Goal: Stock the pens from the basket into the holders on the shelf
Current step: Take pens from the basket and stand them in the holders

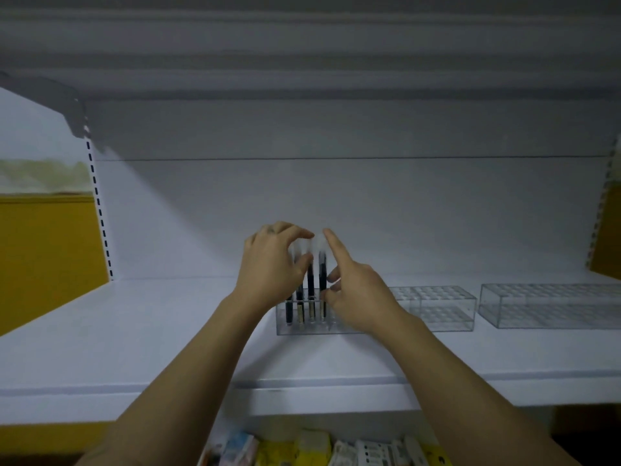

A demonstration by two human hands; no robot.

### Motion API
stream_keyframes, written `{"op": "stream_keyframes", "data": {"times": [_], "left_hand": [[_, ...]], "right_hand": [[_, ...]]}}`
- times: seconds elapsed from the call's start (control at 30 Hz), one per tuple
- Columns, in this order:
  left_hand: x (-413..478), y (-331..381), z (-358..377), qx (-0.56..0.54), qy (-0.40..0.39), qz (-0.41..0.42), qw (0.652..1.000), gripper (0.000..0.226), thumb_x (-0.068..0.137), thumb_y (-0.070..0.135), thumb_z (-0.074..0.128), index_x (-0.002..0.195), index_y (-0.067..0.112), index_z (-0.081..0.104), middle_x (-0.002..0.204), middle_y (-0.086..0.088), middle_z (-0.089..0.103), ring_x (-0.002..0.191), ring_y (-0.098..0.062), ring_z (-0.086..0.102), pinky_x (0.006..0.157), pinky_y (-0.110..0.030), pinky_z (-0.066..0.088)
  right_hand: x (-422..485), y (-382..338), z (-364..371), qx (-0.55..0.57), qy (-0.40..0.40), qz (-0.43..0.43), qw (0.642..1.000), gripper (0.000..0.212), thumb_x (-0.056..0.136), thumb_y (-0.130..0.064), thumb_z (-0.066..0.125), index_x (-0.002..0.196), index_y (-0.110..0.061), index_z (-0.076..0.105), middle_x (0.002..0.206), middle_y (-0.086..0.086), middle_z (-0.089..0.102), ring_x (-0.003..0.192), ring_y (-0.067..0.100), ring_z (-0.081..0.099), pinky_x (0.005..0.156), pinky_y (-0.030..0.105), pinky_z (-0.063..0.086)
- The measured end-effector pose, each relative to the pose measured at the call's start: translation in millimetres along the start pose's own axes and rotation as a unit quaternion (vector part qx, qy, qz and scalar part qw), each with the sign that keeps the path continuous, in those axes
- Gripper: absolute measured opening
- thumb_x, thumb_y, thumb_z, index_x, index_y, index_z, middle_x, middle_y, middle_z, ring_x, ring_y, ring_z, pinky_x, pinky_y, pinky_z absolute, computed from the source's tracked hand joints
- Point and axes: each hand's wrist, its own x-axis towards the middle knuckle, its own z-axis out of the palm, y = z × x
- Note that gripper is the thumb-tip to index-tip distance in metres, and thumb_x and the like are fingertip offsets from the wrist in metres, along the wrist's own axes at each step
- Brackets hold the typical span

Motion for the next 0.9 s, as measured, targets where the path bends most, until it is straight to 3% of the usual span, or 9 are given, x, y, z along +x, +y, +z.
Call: {"op": "stream_keyframes", "data": {"times": [0.13,0.3,0.47,0.73,0.9], "left_hand": [[-22.9,6.1,-7.1,0.012,0.032,0.008,0.999,0.052,0.086,0.029,0.067,0.137,0.025,0.052,0.137,0.003,0.054,0.128,-0.019,0.043,0.111,-0.037,0.026],[-61.6,23.1,-7.6,0.021,0.069,0.047,0.996,0.053,0.08,0.018,0.072,0.131,0.016,0.058,0.14,-0.008,0.052,0.134,-0.028,0.041,0.114,-0.044,0.029],[-93.7,45.2,0.1,0.022,0.084,0.056,0.995,0.052,0.082,0.018,0.071,0.131,0.012,0.057,0.142,-0.013,0.05,0.137,-0.031,0.04,0.116,-0.047,0.026],[-182.0,95.7,49.9,-0.057,0.052,0.127,0.989,0.027,0.085,0.021,0.064,0.111,0.013,0.066,0.112,-0.005,0.063,0.107,-0.023,0.053,0.089,-0.037,0.043],[-238.2,122.8,83.8,-0.081,-0.034,0.109,0.99,0.028,0.084,0.025,0.064,0.111,0.016,0.066,0.105,-0.002,0.065,0.098,-0.026,0.058,0.08,-0.037,0.047]], "right_hand": [[-14.5,-1.1,-2.7,-0.007,0.052,-0.002,0.999,0.099,0.086,-0.038,0.069,0.149,-0.044,-0.007,0.136,-0.001,0.049,0.118,0.021,0.051,0.095,0.039,0.048],[-47.7,-0.7,-16.3,-0.043,0.087,-0.01,0.995,0.081,0.087,-0.039,0.067,0.151,-0.035,0.016,0.144,-0.004,0.04,0.13,0.018,0.04,0.107,0.037,0.038],[-102.3,8.5,-33.1,-0.069,0.089,-0.011,0.994,0.073,0.088,-0.041,0.065,0.149,-0.031,0.026,0.145,-0.005,0.038,0.133,0.019,0.035,0.111,0.037,0.032],[-193.3,41.4,-36.1,-0.099,0.098,0.048,0.989,0.066,0.086,-0.034,0.069,0.144,-0.027,0.038,0.138,-0.004,0.043,0.126,0.013,0.037,0.104,0.028,0.03],[-259.4,79.9,-23.8,-0.116,0.073,0.115,0.984,0.062,0.087,-0.037,0.068,0.142,-0.024,0.042,0.135,-0.001,0.045,0.126,0.019,0.04,0.105,0.038,0.037]]}}
